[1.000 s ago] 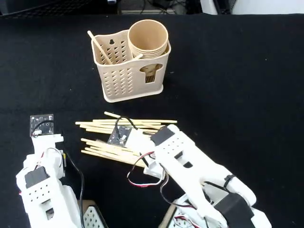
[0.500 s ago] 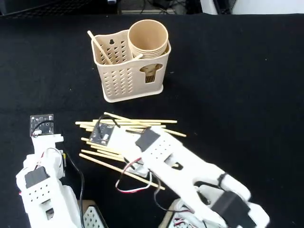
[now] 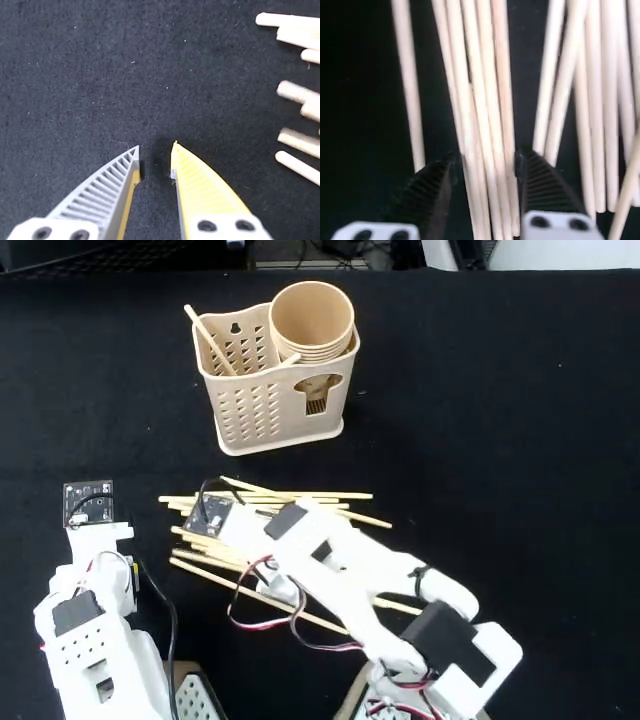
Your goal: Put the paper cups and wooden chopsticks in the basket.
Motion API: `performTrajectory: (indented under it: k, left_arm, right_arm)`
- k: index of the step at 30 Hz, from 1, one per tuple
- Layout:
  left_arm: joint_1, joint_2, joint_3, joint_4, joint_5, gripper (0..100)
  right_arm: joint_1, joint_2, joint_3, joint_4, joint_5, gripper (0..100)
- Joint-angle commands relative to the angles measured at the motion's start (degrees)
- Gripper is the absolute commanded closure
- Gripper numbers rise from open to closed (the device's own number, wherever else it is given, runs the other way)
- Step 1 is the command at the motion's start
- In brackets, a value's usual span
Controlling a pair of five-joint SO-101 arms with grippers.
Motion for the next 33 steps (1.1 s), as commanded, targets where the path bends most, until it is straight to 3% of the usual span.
performTrajectory:
  k: [1,12,21,29,33]
  left_arm:
    - [0.57,-1.14,-0.22,-1.14,-0.26,88]
    - [0.57,-1.14,-0.22,-1.14,-0.26,88]
    - [0.57,-1.14,-0.22,-1.14,-0.26,88]
    - [0.57,-1.14,-0.22,-1.14,-0.26,88]
    - [0.57,-1.14,-0.22,-1.14,-0.26,88]
  right_arm:
    - [-0.97,0.75,-1.63,-1.05,-0.09,98.5]
    - [-0.70,-7.87,-1.63,5.71,-0.09,98.6]
    - [12.22,-12.88,0.84,7.82,8.79,98.6]
    - [13.36,-12.88,6.90,2.90,9.85,98.2]
    - [13.45,-13.05,6.99,3.16,9.49,85.8]
